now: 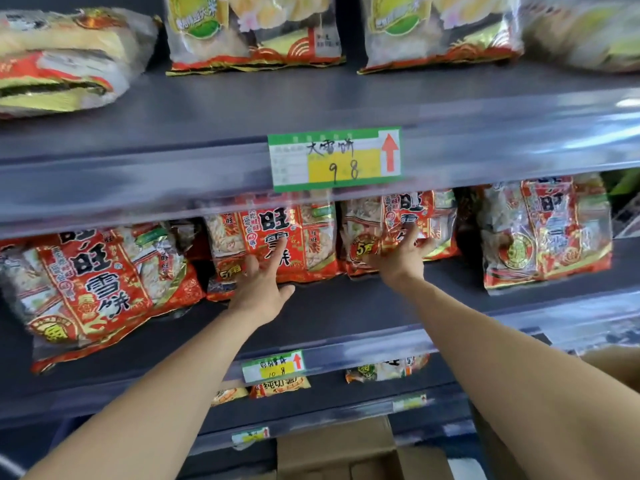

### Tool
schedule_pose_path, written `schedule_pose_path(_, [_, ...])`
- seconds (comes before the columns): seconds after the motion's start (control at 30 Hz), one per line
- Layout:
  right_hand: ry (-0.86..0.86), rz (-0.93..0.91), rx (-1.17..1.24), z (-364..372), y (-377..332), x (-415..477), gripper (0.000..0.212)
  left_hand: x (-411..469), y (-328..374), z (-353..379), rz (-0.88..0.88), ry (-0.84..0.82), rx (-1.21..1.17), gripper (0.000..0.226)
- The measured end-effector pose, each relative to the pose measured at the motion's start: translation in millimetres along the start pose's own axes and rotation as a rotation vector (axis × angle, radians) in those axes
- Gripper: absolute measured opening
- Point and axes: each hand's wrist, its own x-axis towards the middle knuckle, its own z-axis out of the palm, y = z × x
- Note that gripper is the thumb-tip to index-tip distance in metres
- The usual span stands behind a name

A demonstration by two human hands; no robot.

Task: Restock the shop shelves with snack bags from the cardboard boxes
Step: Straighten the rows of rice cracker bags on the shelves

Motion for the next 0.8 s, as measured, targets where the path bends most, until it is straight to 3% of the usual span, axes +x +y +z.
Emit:
schedule_pose_path(0.27, [-0.002,-0.201,0.015,2.9,31.1,-5.3,0.091,-10.8,13.8,-4.5,-0.035,0.002,-0.007,0.082])
schedule_pose_path(0.43, [-0.07,-0.204,-0.014,-7.8,34.1,-13.3,0.084,-18.1,15.3,-3.0,-0.057,-0.007,-0.017,0.081])
schedule_pose_path(0.57, [0.006,-0.219,-0.165,-8.9,23.8,-36.9,0.078,-32.2,16.6,-8.6,-0.064,-0.022,-0.042,0.079])
schedule_pose_path(0.8, [-0.089,-0.581,-0.361,20.7,-38.2,-101.6,0.061,-66.1,-27.6,-43.8,-0.087,0.234,0.041,0.074])
